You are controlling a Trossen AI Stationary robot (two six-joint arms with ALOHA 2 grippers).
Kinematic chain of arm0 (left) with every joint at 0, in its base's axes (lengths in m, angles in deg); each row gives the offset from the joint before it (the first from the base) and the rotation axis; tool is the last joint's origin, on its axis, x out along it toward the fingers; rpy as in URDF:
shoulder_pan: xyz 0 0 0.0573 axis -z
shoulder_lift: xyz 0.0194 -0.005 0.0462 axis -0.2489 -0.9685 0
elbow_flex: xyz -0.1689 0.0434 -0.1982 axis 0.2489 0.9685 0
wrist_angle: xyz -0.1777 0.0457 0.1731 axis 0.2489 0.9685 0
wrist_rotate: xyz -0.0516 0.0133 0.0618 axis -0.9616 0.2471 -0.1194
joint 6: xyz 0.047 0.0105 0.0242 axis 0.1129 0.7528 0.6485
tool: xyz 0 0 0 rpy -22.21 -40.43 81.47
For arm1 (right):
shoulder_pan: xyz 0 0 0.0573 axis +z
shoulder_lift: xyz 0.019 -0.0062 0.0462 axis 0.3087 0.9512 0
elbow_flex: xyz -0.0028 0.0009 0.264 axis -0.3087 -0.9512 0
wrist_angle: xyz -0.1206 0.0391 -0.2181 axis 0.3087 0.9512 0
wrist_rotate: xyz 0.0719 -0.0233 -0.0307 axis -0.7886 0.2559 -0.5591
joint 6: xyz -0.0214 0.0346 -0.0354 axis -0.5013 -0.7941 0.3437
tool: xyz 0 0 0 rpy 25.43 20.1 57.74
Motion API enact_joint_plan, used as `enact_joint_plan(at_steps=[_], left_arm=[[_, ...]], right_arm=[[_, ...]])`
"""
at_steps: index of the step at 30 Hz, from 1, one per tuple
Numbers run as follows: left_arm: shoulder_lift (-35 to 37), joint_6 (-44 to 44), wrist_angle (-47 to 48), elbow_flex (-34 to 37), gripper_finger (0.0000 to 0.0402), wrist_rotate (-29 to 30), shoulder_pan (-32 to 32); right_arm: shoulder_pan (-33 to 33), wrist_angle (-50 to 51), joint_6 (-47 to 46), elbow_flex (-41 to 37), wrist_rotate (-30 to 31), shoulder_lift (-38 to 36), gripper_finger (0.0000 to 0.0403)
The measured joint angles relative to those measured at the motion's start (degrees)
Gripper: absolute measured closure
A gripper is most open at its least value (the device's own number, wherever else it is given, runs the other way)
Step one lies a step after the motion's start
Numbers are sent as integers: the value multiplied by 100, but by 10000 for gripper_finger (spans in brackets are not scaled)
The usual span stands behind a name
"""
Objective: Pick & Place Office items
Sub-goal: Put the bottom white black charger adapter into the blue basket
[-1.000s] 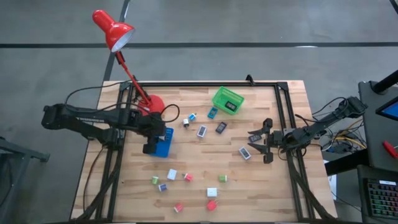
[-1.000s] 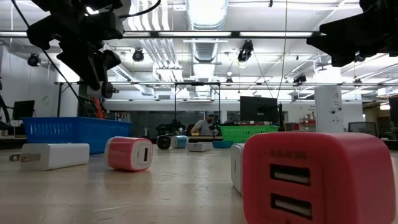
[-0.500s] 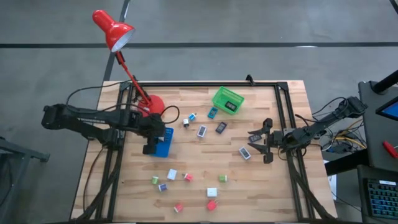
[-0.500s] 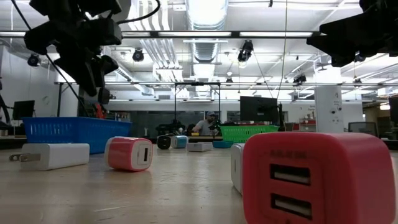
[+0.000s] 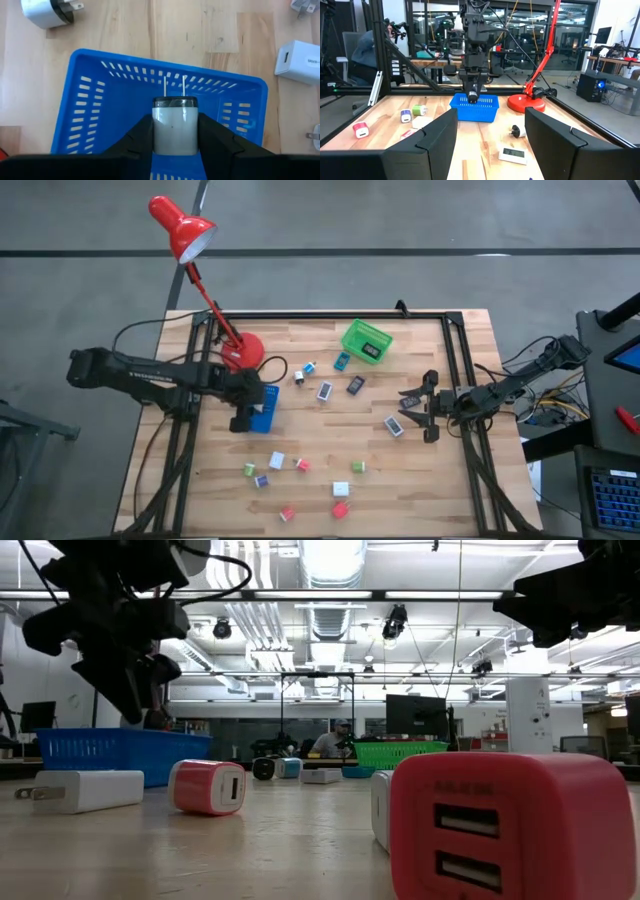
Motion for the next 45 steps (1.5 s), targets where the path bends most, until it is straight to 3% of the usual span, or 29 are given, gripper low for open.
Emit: enact_joint_plan(at_steps=[9, 28, 45], left_arm=[[-56, -75, -129, 185, 281, -61, 0], [-1033, -42, -363, 246, 281, -107, 0], [-1219, 22, -509, 233, 281, -129, -2]], right_arm=[[0, 0, 0, 0, 0, 2, 180], [0, 2, -22, 0, -9, 1, 180], [0, 4, -22, 0, -17, 0, 180]])
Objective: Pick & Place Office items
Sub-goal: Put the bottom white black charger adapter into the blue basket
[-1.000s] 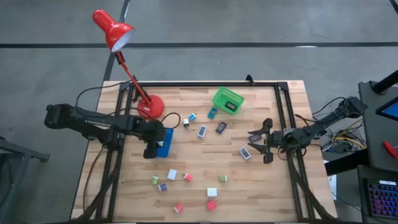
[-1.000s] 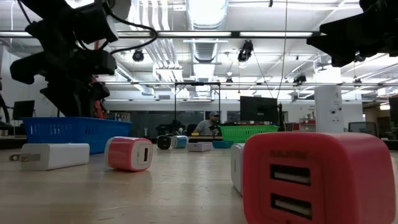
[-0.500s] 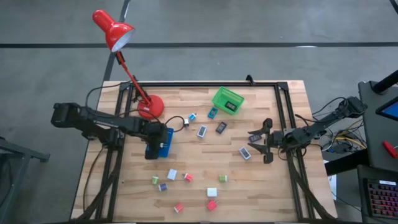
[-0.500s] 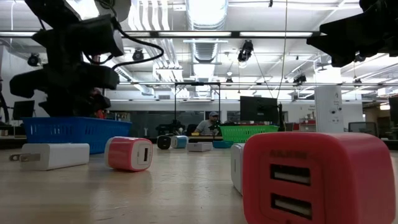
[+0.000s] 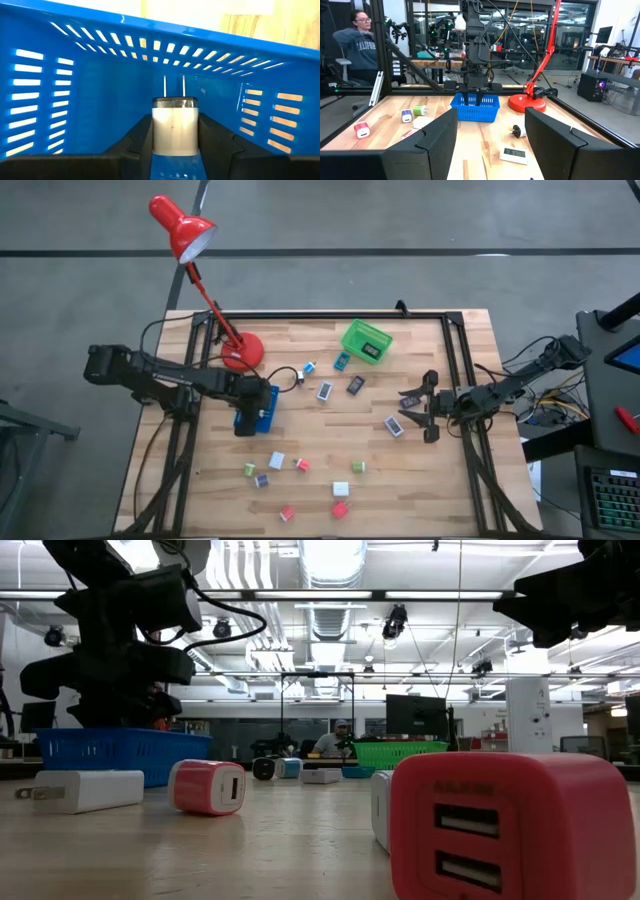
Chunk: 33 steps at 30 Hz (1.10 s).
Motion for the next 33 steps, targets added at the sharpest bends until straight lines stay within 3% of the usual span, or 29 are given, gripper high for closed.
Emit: enact_joint_plan(at_steps=[24, 30, 33], left_arm=[[-7, -138, -20, 20, 281, -109, 0], [-28, -245, 16, 51, 186, -109, 4], [-29, -245, -1, 41, 169, -109, 2]], right_arm=[[0, -2, 0, 0, -5, 0, 180], [0, -2, 0, 0, -7, 0, 180], [1, -2, -12, 0, -8, 2, 180]])
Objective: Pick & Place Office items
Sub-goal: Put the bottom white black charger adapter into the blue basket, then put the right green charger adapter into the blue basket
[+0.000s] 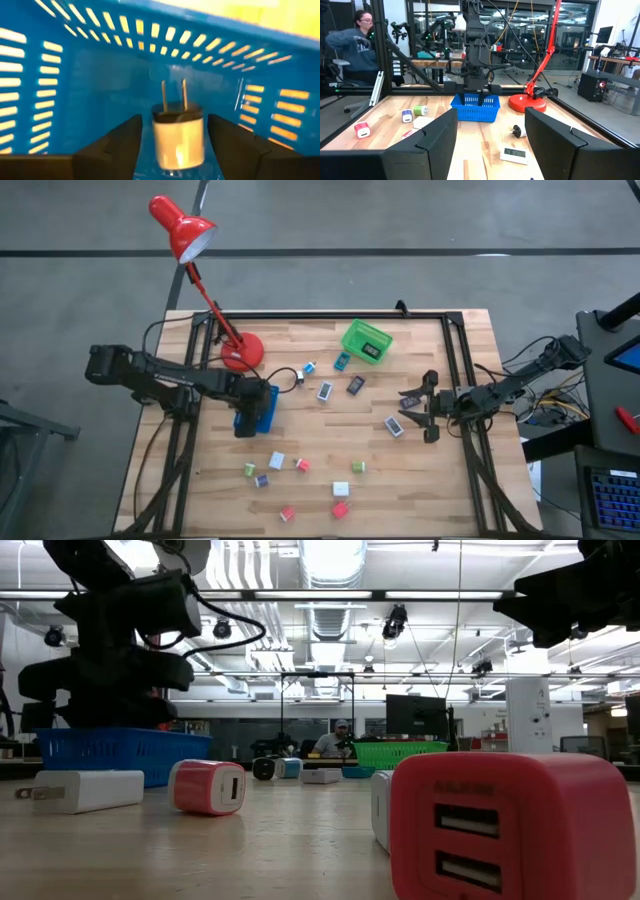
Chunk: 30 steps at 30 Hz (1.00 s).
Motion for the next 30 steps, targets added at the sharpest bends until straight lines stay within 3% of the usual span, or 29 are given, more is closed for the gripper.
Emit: enact_joint_plan(at_steps=[21, 30], left_arm=[[41, 0, -104, -13, 171, 6, -2], [500, 26, 421, -326, 170, 185, 0]], right_arm=[[-1, 2, -10, 2, 1, 1, 180], [-1, 2, -10, 2, 1, -2, 180]])
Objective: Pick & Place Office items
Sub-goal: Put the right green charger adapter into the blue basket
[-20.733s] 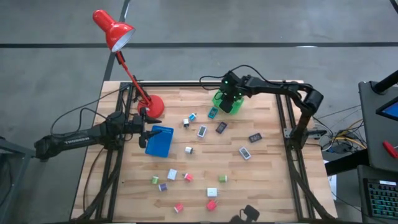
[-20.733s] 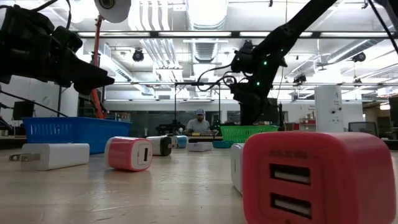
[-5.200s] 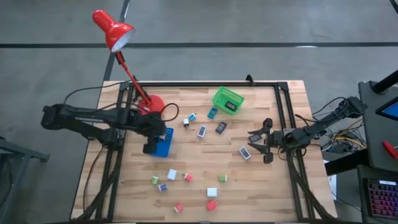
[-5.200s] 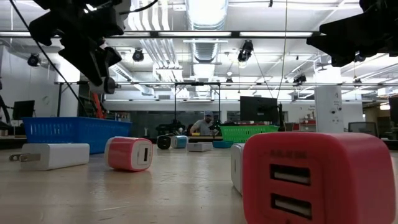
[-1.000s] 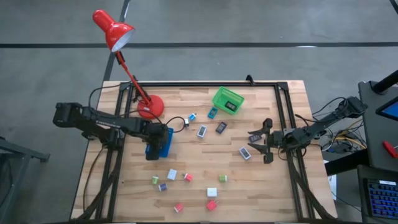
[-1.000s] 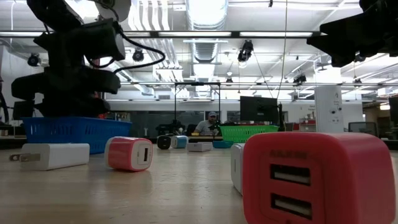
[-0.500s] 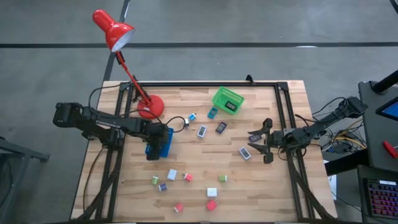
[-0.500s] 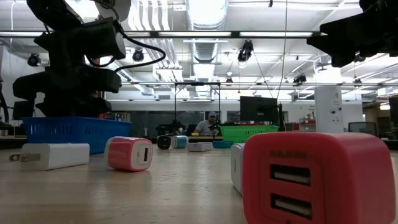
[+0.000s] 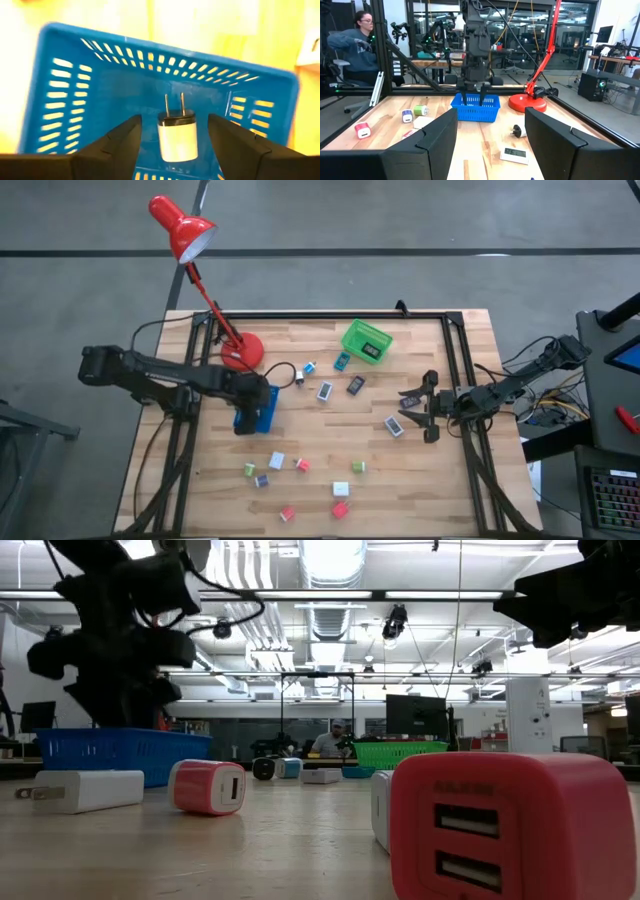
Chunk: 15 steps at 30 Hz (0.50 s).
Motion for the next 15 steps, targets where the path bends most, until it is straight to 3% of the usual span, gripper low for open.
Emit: enact_joint_plan(at_steps=[8, 15], left_arm=[[573, 1, -114, -60, 170, 9, 1], [658, 64, -901, 103, 170, 1, 24]], right_arm=[[1, 11, -22, 0, 0, 1, 180], [0, 40, -42, 0, 0, 2, 180]])
